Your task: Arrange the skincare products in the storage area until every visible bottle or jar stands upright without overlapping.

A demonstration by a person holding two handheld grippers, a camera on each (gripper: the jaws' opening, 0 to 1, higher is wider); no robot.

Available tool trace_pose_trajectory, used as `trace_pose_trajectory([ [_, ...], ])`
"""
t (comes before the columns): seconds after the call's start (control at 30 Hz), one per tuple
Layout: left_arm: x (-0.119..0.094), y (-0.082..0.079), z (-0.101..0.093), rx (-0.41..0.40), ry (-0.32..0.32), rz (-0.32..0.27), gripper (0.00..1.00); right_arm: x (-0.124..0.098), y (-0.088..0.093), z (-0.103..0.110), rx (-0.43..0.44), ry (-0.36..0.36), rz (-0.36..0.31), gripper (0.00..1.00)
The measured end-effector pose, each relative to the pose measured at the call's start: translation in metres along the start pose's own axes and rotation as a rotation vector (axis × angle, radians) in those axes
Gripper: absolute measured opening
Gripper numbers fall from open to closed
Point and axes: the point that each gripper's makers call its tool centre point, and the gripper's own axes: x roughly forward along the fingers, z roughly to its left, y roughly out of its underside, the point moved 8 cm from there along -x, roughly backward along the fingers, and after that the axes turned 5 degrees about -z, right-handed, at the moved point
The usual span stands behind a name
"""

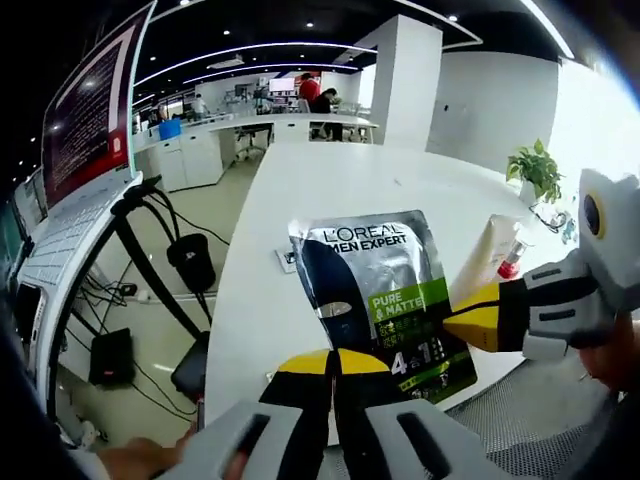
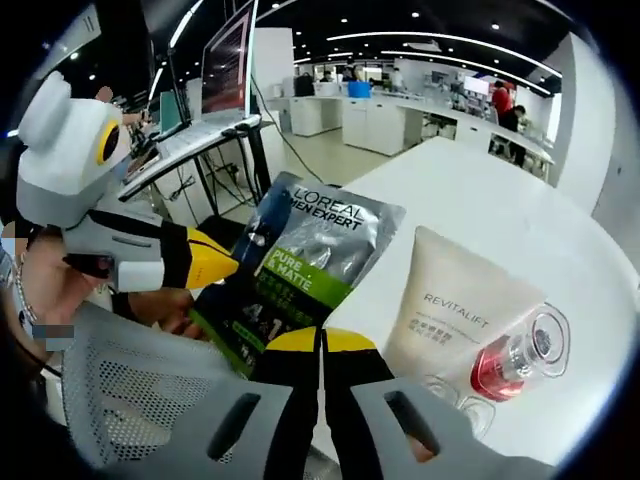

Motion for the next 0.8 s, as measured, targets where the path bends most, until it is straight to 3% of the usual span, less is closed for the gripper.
trace_pose_trajectory([
  [0.27, 0.0018, 0.0062, -0.0011, 0.026, -0.016, 0.051, 0.0, 0.0012, 0.0029, 0.0029, -0.009, -0.019, 0.005, 0.0],
  [0.8, 0.0028, 0.0082, -0.0004, 0.035, -0.019, 0.076, 0.0, 0.002, 0.0088, 0.0057, -0.032, -0.043, 0.018, 0.0],
])
